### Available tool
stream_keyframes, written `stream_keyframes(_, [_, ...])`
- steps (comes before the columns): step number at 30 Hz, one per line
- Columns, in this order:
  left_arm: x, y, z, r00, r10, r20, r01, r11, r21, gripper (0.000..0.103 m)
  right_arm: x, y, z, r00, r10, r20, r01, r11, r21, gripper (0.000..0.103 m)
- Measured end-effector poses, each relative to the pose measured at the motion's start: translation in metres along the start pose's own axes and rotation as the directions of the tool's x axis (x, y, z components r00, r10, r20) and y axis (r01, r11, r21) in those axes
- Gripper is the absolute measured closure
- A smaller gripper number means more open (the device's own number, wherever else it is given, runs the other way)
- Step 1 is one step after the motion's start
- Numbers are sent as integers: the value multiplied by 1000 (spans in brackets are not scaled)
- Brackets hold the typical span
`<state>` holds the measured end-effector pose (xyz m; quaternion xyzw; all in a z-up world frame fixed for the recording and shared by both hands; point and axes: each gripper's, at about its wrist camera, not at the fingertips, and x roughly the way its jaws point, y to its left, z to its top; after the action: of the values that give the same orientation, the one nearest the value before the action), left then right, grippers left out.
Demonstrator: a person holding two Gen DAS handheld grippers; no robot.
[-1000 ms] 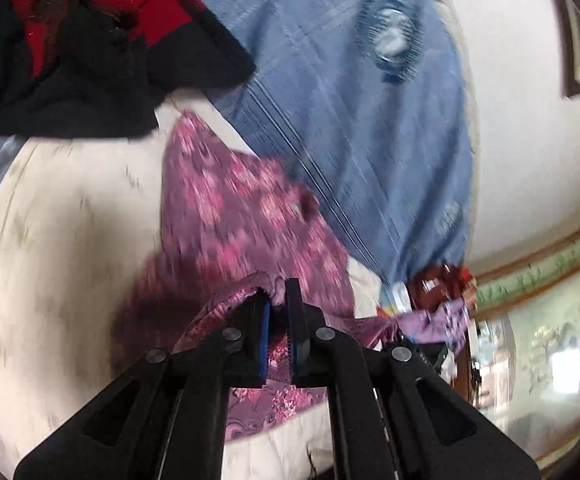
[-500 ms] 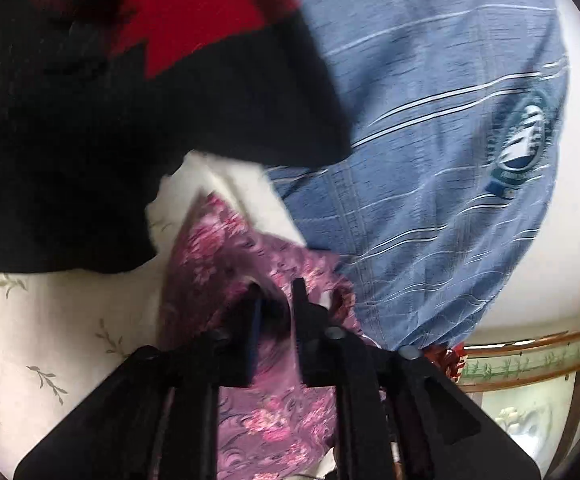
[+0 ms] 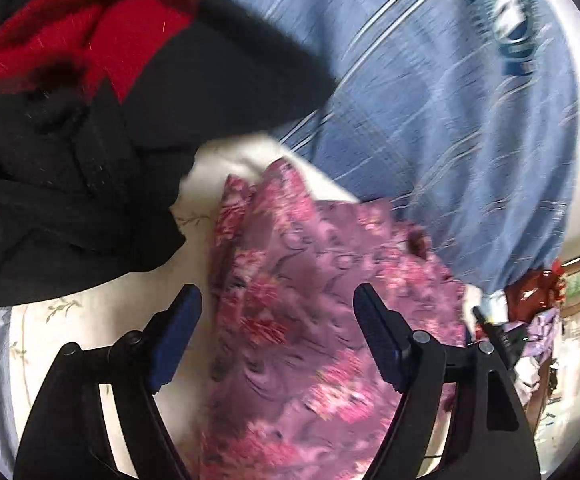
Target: Fold small clothes
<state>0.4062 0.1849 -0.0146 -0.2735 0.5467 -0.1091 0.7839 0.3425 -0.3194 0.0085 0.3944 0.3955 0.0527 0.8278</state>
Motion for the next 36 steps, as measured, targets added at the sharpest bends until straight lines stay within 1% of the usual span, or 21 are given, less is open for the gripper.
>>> stream_keyframes(3, [25, 5, 4, 998, 23, -57, -24, 1000, -19, 25, 17, 7, 6, 999, 5, -33, -5, 1000, -17, 48])
stream_keyframes(5, [27, -2, 4, 999, 23, -48, -22, 1000, 10, 28, 30, 17, 6, 998, -13, -55, 10, 998, -58, 50])
stream_keyframes(6, [26, -8, 4, 999, 7, -36, -6, 999, 35, 37, 36, 23, 6, 997, -37, -65, 30, 995, -99, 59])
stream_keyframes(7, [23, -14, 4, 1000, -3, -20, 4, 998, 56, 63, 39, 32, 8, 996, -53, -69, 42, 988, -146, 101])
stream_keyframes(8, [19, -18, 3, 1000, 3, 2, -3, 997, 78, 83, 37, 38, 12, 997, -45, -62, 34, 985, -170, 100])
stream_keyframes(9, [15, -21, 3, 1000, 8, 23, -10, 994, 106, 87, 25, 46, 18, 1000, 6, -7, -7, 983, -182, 100])
stream_keyframes(11, [16, -21, 6, 997, 57, 53, -63, 990, 124, 94, -1, 50, 31, 987, 111, 117, -90, 981, -169, 100])
stream_keyframes(12, [18, -18, 9, 994, 94, 64, -102, 987, 127, 94, -5, 45, 35, 983, 114, 142, -93, 985, -147, 100])
stream_keyframes(14, [26, -9, 16, 988, 134, 71, -140, 986, 91, 94, 5, 32, 42, 990, 53, 131, -38, 993, -112, 100])
stream_keyframes(17, [31, 3, 20, 987, 144, 65, -146, 989, 23, 94, 37, 11, 38, 996, -88, 20, 89, 992, -83, 98])
stream_keyframes(19, [23, 8, 18, 992, 109, 63, -109, 994, -1, 94, 44, 5, 32, 992, -119, -35, 117, 990, -73, 93])
stream_keyframes(21, [11, 13, 15, 994, 85, 74, -85, 996, -10, 93, 30, 2, 27, 998, -58, -30, 57, 997, -47, 90])
stream_keyframes(23, [1, 17, 9, 996, 62, 66, -62, 998, -7, 84, 11, 1, 20, 999, -11, -37, 9, 999, -52, 69])
stream_keyframes(24, [-5, 18, 2, 997, 47, 55, -46, 999, -6, 80, -1, 0, 14, 999, -12, -44, 9, 998, -65, 64])
stream_keyframes(26, [-21, 28, -22, 999, -19, 26, 19, 1000, -5, 56, -25, -5, -1, 998, -8, -63, 2, 996, -94, 59])
stream_keyframes(28, [-32, 34, -46, 997, -71, 5, 71, 997, -5, 50, -52, -17, -22, 996, -30, -86, 19, 992, -125, 54])
stream_keyframes(30, [-46, 44, -75, 992, -122, -12, 122, 992, -12, 48, -75, -30, -47, 995, -53, -87, 40, 989, -143, 51])
stream_keyframes(31, [-50, 50, -89, 989, -149, -15, 149, 988, -29, 42, -81, -34, -56, 994, -54, -91, 41, 989, -140, 49])
stream_keyframes(32, [-52, 53, -100, 985, -171, -16, 170, 984, -44, 33, -84, -38, -69, 994, -54, -99, 41, 991, -129, 49])
stream_keyframes(34, [-47, 56, -117, 980, -197, -29, 194, 977, -88, 31, -86, -41, -90, 995, -9, -99, -2, 994, -112, 49])
stream_keyframes(36, [-46, 52, -129, 982, -185, -47, 181, 979, -92, 41, -87, -32, -101, 996, -12, -88, -3, 985, -172, 87])
